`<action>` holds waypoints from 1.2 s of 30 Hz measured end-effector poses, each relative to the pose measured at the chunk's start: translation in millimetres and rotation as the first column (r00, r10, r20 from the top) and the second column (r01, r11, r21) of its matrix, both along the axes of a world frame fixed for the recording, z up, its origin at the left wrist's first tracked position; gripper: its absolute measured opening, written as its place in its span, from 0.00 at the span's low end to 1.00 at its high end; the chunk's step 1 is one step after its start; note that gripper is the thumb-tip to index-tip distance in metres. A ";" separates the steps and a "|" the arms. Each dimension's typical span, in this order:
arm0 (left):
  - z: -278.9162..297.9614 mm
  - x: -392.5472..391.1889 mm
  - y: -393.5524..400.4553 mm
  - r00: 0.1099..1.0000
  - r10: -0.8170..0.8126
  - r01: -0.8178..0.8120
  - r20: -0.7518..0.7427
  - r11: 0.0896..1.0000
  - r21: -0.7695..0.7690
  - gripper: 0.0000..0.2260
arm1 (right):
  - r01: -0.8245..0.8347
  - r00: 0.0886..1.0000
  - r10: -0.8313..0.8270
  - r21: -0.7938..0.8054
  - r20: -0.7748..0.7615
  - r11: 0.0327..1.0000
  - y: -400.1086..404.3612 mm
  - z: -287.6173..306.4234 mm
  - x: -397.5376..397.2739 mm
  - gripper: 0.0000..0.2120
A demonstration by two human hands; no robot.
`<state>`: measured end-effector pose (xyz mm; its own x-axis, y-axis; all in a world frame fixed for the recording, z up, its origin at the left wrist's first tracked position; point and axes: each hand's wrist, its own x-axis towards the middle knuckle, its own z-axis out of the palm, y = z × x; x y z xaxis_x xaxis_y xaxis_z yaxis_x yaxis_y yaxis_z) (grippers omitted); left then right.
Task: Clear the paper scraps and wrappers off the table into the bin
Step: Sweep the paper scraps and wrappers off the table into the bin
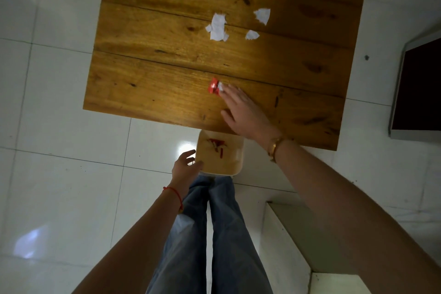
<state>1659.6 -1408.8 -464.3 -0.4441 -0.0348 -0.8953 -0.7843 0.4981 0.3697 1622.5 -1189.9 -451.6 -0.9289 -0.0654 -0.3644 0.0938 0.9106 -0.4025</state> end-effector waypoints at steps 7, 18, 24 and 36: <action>5.4 -6.5 -2.7 0.993 -0.113 0.110 -0.036 0.992 -0.063 0.23 | -0.214 0.976 0.216 -0.136 0.002 0.967 -38.5 5.6 89.3 0.22; 4.3 -25.2 2.5 0.970 -0.220 0.204 -0.099 0.967 -0.154 0.21 | 0.197 0.975 -0.206 -0.113 -0.082 0.974 5.9 8.2 14.6 0.21; -3.8 -32.5 7.9 0.967 -0.244 0.229 -0.080 0.961 -0.156 0.21 | 0.372 0.924 -0.375 -0.049 -0.069 0.927 53.7 -2.7 -46.3 0.24; -0.5 -29.6 16.7 0.972 -0.232 0.228 -0.025 0.967 -0.115 0.21 | 0.391 0.919 -0.392 -0.043 -0.040 0.920 111.8 -12.5 -129.5 0.26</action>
